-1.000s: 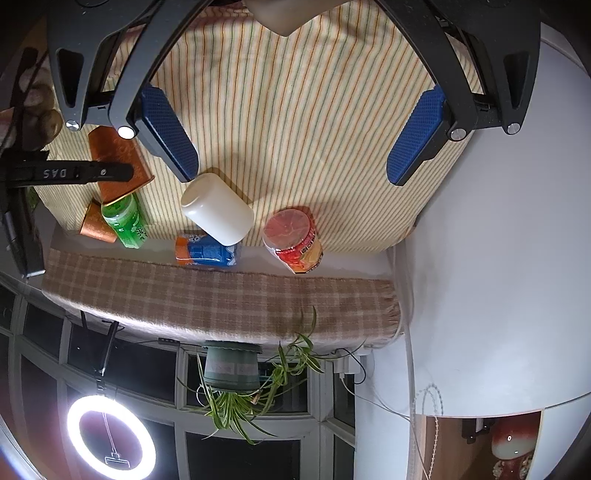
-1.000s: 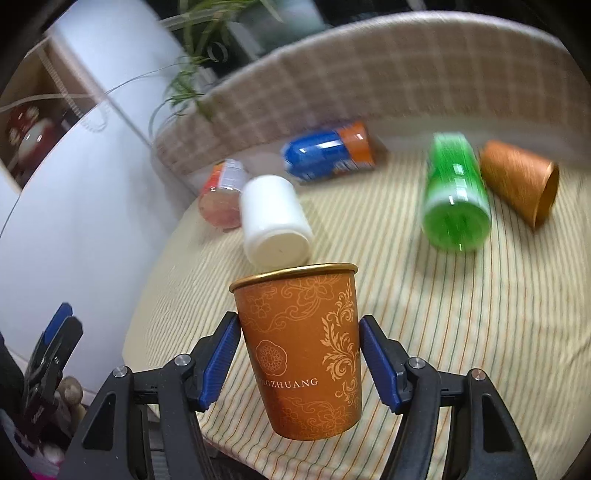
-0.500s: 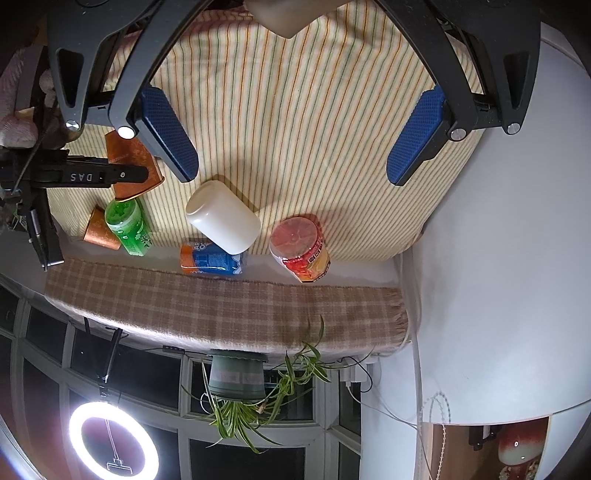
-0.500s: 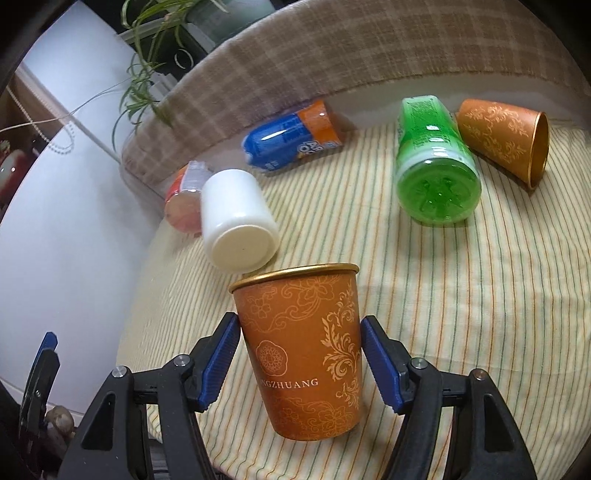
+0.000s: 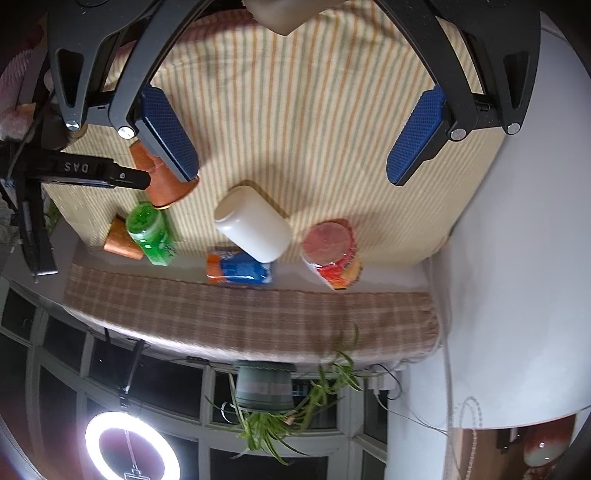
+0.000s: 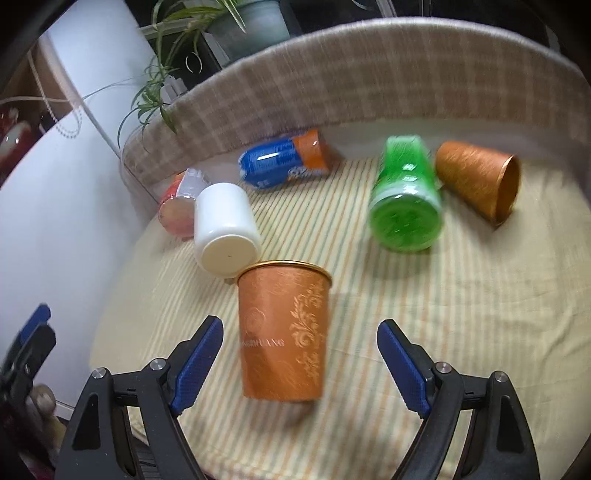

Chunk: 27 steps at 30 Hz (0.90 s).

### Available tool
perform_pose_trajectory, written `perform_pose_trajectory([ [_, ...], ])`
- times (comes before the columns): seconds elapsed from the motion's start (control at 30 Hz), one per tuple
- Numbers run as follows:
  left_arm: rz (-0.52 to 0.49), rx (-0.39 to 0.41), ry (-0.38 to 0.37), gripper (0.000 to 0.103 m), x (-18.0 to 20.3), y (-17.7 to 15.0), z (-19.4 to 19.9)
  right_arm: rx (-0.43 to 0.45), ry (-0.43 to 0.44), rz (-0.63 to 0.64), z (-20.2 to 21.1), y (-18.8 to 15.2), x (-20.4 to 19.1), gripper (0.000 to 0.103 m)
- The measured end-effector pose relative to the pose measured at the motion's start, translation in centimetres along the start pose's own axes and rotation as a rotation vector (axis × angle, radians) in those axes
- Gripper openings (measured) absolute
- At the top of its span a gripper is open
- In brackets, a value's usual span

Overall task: Flip cup upright
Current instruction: 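Lower the upright cup onto the bedspread and open the right gripper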

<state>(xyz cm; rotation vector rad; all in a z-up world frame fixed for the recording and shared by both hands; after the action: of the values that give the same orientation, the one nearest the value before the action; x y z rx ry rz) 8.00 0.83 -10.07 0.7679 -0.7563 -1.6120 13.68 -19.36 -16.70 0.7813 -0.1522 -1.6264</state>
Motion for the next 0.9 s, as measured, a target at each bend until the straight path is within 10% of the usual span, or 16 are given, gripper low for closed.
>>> perform_pose_trajectory([
  [0.4,0.023,-0.072,-0.186,0.103,4.9,0.4,-2.9,0.206,-0.234,0.062,7.0,0.2,3.0,0.088],
  [0.9,0.252,-0.337,-0.516,0.103,9.6,-0.5,-9.0,0.268,-0.308,0.036,9.3,-0.2,5.2,0.094],
])
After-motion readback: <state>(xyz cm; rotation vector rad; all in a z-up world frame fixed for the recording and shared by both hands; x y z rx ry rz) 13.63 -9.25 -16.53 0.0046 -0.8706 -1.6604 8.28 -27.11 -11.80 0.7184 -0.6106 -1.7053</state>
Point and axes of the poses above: each gripper's, at about its wrist camera, not at the fingertips, and z roughly against the way its jaws point, x to its right, y to its top, the point moved 9 cm from there along -z, roughly the way its jaws point, and after that the axes turned 9 degrees about -z, right-handed, at the moved point
